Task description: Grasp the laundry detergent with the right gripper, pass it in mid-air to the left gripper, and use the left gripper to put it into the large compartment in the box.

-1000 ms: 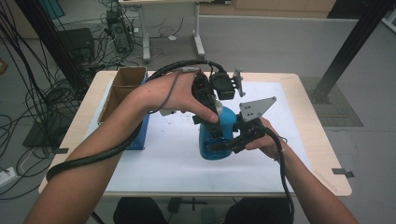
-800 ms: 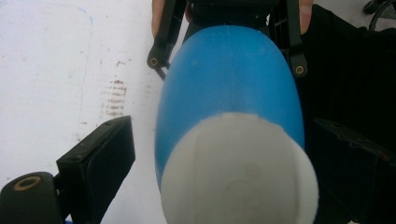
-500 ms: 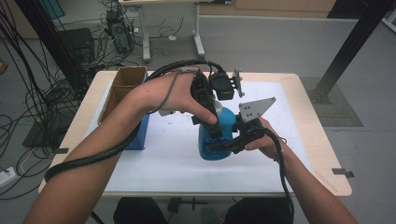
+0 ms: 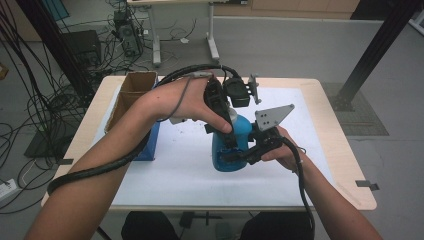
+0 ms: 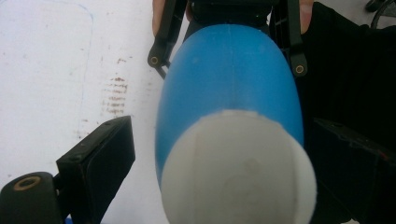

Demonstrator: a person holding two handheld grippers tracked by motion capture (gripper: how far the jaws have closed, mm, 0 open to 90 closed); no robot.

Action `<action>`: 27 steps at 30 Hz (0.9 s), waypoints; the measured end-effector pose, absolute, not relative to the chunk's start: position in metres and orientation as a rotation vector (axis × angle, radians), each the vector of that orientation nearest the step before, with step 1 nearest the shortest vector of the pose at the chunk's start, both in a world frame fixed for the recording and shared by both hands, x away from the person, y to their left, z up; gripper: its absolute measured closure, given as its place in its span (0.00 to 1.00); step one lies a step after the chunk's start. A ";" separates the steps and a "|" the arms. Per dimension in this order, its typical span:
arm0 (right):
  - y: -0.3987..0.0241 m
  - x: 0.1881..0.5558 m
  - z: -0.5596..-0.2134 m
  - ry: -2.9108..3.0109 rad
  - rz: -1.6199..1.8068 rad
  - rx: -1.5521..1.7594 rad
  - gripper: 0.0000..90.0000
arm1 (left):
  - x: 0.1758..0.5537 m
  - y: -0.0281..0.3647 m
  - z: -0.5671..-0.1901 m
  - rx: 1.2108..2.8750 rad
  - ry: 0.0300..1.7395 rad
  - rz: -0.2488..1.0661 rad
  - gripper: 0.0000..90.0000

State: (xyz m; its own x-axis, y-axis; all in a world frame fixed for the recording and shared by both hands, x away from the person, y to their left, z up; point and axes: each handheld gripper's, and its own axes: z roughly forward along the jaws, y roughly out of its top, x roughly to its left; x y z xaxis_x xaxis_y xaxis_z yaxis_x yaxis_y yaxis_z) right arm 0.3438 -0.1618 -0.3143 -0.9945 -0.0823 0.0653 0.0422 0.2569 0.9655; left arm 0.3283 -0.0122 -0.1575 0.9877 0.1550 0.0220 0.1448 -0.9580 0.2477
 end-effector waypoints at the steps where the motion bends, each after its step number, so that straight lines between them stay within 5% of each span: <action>1: -0.162 0.344 -0.314 -2.405 -1.855 0.040 0.48 | 0.328 -0.012 -0.157 2.884 0.222 0.059 0.10; 27: -0.159 0.341 -0.312 -2.415 -1.848 0.054 0.48 | 0.325 -0.011 -0.158 2.895 0.226 0.065 0.10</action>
State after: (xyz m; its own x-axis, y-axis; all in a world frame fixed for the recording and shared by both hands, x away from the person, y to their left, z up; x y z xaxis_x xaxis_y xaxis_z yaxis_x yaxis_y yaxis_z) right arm 0.3413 -0.1586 -0.3121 -0.9944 -0.0883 0.0576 0.0325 0.2628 0.9643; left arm 0.3252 -0.0107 -0.1576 0.9871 0.1583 0.0257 0.1477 -0.9600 0.2380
